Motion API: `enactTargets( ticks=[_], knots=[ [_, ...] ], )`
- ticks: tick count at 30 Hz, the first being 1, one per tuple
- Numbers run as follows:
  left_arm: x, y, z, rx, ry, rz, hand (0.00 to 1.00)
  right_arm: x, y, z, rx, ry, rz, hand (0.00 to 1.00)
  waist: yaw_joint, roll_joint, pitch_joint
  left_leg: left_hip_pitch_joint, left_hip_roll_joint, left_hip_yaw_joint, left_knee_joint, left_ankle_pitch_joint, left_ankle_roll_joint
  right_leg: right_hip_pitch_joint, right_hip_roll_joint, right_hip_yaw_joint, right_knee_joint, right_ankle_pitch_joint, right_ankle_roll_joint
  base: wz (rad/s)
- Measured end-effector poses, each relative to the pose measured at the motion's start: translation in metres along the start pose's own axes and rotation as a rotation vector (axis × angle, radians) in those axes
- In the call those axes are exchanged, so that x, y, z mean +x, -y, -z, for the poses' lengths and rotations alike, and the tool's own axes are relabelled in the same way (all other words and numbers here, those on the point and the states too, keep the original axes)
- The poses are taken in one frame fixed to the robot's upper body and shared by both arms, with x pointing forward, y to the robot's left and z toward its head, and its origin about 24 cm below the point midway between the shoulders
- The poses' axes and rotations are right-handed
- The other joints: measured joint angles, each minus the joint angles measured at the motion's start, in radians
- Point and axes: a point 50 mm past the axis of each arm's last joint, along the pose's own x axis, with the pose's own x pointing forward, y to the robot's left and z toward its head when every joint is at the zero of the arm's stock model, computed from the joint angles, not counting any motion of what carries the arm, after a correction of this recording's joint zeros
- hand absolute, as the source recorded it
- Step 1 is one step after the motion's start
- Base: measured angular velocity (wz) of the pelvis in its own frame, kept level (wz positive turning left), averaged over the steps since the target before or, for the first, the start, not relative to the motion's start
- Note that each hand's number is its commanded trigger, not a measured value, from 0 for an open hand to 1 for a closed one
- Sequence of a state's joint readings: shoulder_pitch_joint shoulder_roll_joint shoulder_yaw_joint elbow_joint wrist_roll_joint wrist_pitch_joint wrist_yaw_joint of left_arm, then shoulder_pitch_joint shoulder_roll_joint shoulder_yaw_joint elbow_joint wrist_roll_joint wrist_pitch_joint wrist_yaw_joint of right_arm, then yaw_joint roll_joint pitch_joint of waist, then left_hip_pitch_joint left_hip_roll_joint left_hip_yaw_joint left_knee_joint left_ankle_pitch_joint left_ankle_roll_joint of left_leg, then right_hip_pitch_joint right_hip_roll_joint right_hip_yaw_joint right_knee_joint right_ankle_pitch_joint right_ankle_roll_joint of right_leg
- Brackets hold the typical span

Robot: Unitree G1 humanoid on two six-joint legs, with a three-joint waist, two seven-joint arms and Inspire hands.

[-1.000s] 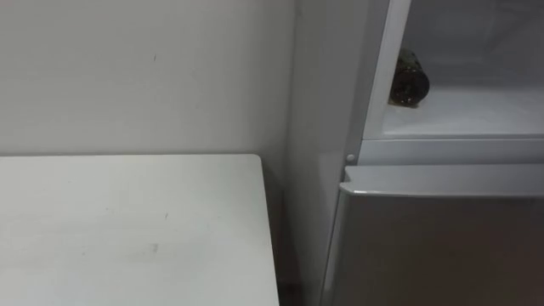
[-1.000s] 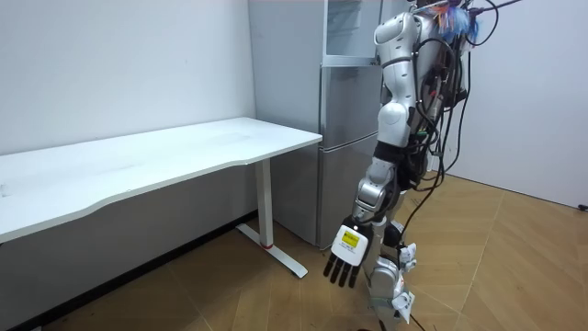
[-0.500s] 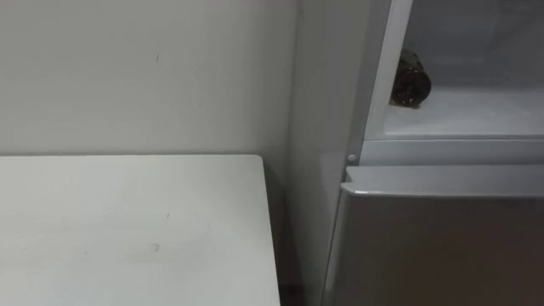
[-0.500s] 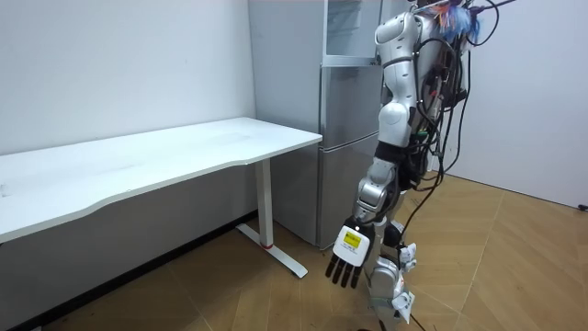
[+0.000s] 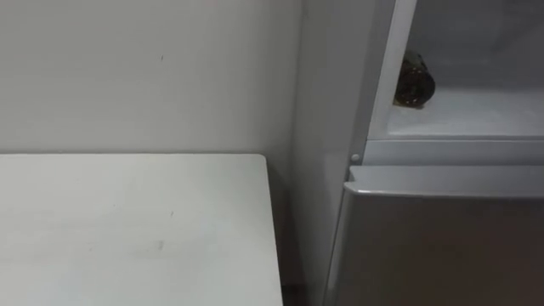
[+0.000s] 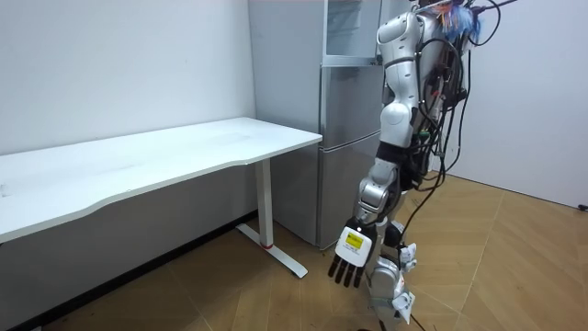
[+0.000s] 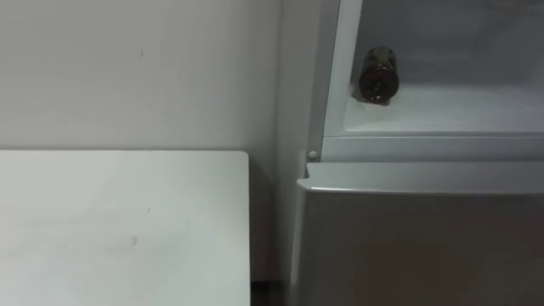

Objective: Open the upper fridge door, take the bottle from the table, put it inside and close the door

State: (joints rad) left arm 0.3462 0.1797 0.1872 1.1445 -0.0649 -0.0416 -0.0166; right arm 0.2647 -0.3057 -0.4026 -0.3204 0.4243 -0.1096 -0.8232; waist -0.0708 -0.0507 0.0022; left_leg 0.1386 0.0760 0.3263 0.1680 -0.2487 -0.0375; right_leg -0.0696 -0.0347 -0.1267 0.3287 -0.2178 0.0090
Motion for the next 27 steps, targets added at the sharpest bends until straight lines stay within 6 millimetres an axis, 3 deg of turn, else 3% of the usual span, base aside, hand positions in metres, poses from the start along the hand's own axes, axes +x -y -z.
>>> enactTargets(
  ticks=[8,22,27],
  knots=[
    [0.001,0.002,-0.004,0.026,0.011,0.011,0.0,-0.007,-0.015,0.003,-0.042,0.019,-0.164,0.0,0.024,-0.001,0.0006,-0.005,0.0,-0.003,0.0,0.0,-0.001,0.0,0.0,-0.001,-0.002,0.001,-0.002,0.0],
    [0.001,0.004,-0.002,0.052,-0.006,0.029,0.0,-0.011,-0.026,0.002,-0.081,0.044,-0.282,0.0,0.027,-0.005,0.0026,-0.007,0.001,-0.005,0.0,0.001,-0.001,0.006,0.0,-0.004,-0.004,0.001,-0.001,0.0],
    [0.001,0.002,-0.003,0.054,-0.003,0.027,0.0,-0.013,-0.035,-0.013,-0.128,0.165,-0.334,0.0,0.023,-0.008,0.0031,-0.006,0.003,-0.013,0.001,0.001,-0.001,0.018,0.0,-0.013,-0.023,0.001,-0.001,0.04]
  ],
)
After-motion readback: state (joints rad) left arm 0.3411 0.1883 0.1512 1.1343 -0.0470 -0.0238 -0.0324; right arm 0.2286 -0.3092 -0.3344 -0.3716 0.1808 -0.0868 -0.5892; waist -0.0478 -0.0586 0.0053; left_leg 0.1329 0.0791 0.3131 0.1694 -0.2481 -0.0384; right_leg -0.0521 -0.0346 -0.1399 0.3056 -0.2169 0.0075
